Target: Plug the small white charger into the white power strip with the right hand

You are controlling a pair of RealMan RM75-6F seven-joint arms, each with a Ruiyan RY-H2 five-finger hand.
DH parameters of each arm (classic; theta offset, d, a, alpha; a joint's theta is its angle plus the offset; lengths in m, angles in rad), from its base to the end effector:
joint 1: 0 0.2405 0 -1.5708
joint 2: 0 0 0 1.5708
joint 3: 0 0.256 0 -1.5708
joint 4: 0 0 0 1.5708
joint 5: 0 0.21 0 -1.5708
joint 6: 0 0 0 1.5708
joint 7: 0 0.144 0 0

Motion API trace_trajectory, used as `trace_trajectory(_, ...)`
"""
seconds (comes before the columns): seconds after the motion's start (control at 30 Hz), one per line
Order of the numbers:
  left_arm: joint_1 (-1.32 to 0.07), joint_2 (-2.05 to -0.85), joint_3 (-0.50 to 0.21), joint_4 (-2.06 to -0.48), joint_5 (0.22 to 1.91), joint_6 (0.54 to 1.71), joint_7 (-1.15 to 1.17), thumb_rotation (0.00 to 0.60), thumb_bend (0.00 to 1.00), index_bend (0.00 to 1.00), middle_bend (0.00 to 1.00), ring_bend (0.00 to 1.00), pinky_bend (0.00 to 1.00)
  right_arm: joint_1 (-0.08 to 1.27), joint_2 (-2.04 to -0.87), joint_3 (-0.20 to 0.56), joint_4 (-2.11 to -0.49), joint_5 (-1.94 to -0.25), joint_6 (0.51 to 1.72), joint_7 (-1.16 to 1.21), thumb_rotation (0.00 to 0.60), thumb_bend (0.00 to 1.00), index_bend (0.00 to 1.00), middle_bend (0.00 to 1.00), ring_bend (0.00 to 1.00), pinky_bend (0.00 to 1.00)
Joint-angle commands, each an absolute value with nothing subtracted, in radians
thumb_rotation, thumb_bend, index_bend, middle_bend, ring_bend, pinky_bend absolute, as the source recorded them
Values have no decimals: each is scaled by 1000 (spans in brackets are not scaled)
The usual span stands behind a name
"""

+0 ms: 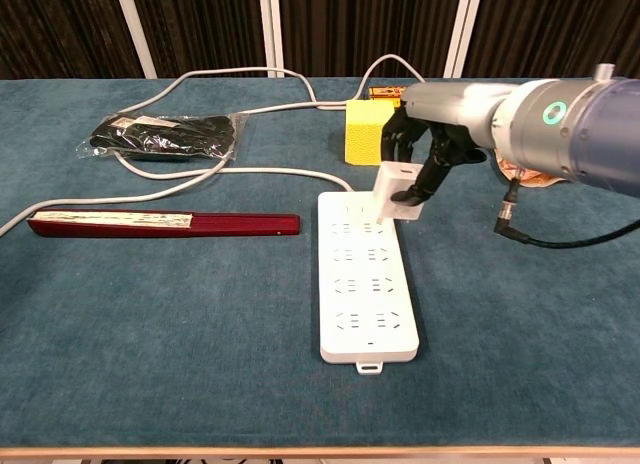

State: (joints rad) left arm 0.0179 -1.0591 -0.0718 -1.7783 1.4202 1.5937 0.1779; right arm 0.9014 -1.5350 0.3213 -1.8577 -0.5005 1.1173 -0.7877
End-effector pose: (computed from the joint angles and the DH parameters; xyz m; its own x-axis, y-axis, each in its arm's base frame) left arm -0.3032 0.1514 0.1845 0.4649 -0.0591 0.8834 0.8773 0.1651 -0.4506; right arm -0.0651 -0.3269 -0.0084 0.3659 -0.3957 0.8424 -0.9274 -0.2305 0.2946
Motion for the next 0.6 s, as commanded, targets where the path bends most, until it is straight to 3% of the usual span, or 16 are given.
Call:
trace_trajectory(0.03, 18, -1059, -72, -1779, 1420, 1594, 178, 600, 170, 155, 13, 0, 0, 912, -1543, 329, -1846, -504, 1108, -759, 600, 752, 855, 729, 898, 897)
trace_trajectory(0.6, 18, -1059, -72, -1778, 1420, 1594, 179, 600, 170, 155, 15, 0, 0, 920, -1603, 282, -1736, -621, 1156, -688, 600, 751, 868, 729, 898, 897)
